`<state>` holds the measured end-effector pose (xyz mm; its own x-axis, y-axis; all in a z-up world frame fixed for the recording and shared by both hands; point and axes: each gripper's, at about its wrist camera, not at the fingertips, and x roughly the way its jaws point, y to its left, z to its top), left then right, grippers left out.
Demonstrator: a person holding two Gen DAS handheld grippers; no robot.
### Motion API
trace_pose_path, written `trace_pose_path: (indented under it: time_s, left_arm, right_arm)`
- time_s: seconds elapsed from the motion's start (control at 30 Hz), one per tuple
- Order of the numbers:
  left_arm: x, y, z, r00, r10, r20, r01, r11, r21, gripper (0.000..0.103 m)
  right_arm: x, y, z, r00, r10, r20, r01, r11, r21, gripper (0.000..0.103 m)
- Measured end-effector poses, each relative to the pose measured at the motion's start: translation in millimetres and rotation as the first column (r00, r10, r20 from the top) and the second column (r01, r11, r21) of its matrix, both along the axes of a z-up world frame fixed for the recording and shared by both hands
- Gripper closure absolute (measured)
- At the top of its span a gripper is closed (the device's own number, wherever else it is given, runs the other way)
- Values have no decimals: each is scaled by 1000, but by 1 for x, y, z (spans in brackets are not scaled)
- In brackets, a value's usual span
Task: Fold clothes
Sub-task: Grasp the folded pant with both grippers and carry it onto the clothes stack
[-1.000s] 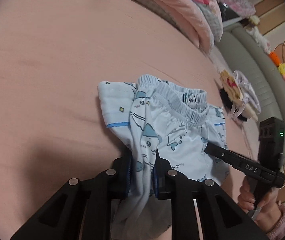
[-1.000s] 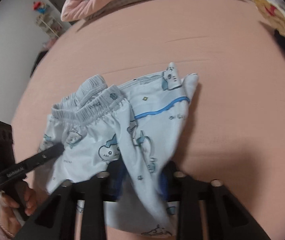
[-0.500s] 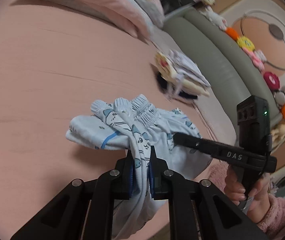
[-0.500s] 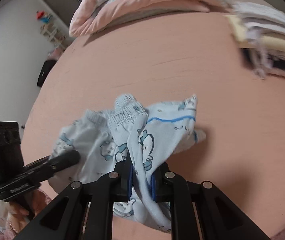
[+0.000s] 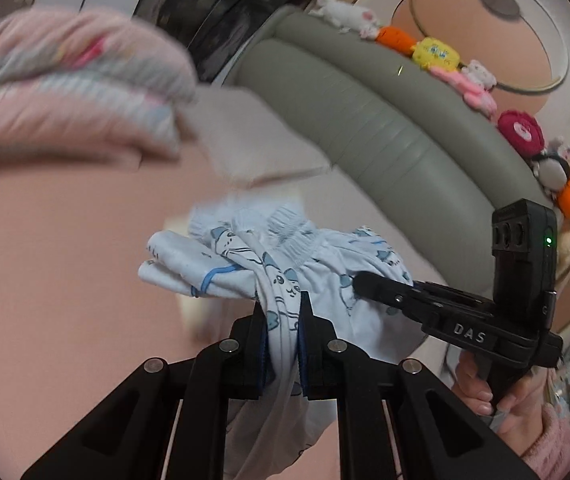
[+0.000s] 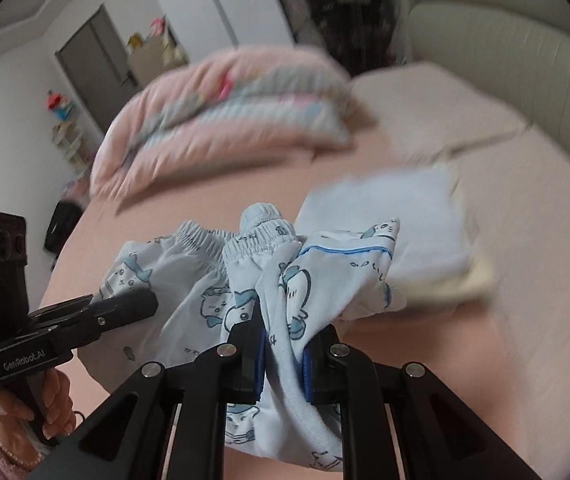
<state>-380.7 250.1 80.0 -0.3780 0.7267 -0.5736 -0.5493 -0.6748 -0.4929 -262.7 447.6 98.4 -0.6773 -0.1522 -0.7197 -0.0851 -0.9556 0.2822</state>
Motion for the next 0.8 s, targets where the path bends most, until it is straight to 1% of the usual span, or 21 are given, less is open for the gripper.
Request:
trace_pose_path:
  time_s: [0.03,0.1,0.13,0.2,0.27,0.3,0.33,0.37,0.4,0.43,0.47,0.5,0.53,0.57,0.6,0.63,0.67,0.7,0.73,0.77,0.8]
  left_arm:
    - [-17,10,3,1000,5,0,-5,1000,23,93]
    - [-46,27,-2,1000,23,6,-23,999,48,93]
    - [-61,36,-6,999,32,9,-32,998,58,93]
    - [-84,46,-24,998,55,28,-57,996,65,93]
    - [-107,54,-58,993,93,67,-95,995,33,92]
    - [-118,56,-81,985,124,119,-125,992,0,92]
    - [-126,55,-101,974,141,176,-138,990,-32,92]
    - [-132,54,-119,962,150,228,-139,988,-62,92]
    - [-139,53,-136,947,160,280,-139,986,-91,88]
    - [-140,48,-141,941,163,297,-148,986,-73,88]
    - [-135,41,-133,950,176,258,-172,984,-36,88]
    - [-126,36,-118,965,199,174,-199,980,-18,88]
    - [-113,34,-100,972,227,59,-226,974,-21,88]
    - [-97,32,-84,963,258,-72,-261,965,-27,88]
    - [-81,35,-73,951,253,-176,-261,965,-27,88]
    - [-66,41,-65,939,225,-262,-240,970,-29,88]
    - [-59,51,-64,945,161,-283,-182,982,-50,87]
    - [-57,63,-67,961,76,-267,-101,992,-80,87]
    - [-55,77,-73,965,18,-260,-56,989,-140,87]
    - [-54,92,-82,966,-25,-258,-33,976,-217,87]
    - [-55,101,-92,966,-43,-257,-35,956,-290,87]
  right_arm:
    - [-13,14,8,1000,-7,-13,7,1000,6,91]
    - [-37,42,15,999,-30,-25,31,999,19,91]
    - [-49,55,15,999,-40,-32,41,999,24,90]
    - [-69,78,3,997,-55,-50,57,998,40,89]
    - [-77,106,-22,995,-82,-59,87,992,95,86]
    - [-85,118,-41,994,-103,-44,108,988,114,81]
    - [-92,129,-62,992,-126,-7,126,986,108,77]
    - [-97,139,-87,988,-150,43,145,985,91,75]
    - [-98,148,-103,984,-168,65,164,985,58,75]
    - [-92,157,-109,982,-182,55,181,983,7,72]
    - [-86,166,-116,980,-195,46,197,979,-44,71]
    - [-81,175,-122,977,-210,38,212,973,-95,70]
    - [-73,181,-122,973,-229,8,228,965,-128,69]
    - [-64,183,-112,965,-257,-46,249,960,-125,69]
    - [-57,180,-103,958,-272,-96,264,961,-87,68]
    - [-51,171,-95,953,-270,-141,268,963,-29,62]
    - [-44,162,-87,946,-264,-186,274,961,29,58]
    - [-42,149,-84,950,-229,-212,251,965,82,52]
    - [-43,141,-86,959,-194,-206,220,969,110,52]
    - [-43,143,-89,963,-193,-187,217,969,115,52]
    - [-43,144,-91,967,-192,-169,214,970,120,52]
